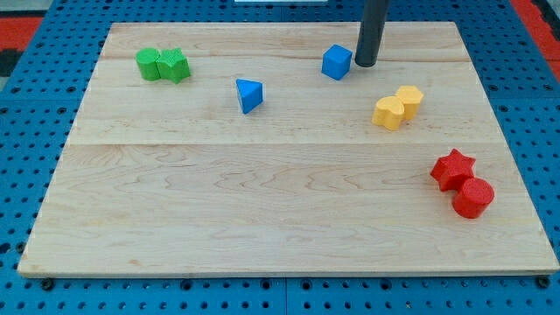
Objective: Move the blue cube above the yellow hexagon
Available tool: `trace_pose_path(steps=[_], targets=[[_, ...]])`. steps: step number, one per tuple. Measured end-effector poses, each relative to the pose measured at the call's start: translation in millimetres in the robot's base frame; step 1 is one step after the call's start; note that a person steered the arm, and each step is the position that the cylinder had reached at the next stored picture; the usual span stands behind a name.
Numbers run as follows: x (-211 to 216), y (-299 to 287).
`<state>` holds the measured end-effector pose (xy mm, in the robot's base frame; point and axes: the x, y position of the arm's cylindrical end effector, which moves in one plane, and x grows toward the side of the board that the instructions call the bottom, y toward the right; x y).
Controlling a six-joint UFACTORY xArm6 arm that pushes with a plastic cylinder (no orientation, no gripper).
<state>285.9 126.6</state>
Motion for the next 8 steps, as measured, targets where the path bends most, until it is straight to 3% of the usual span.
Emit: trace_pose_path(steps=[1,3,8], targets=[[4.6,-20.2],[72.4,-89.1],[42.0,-94.3]])
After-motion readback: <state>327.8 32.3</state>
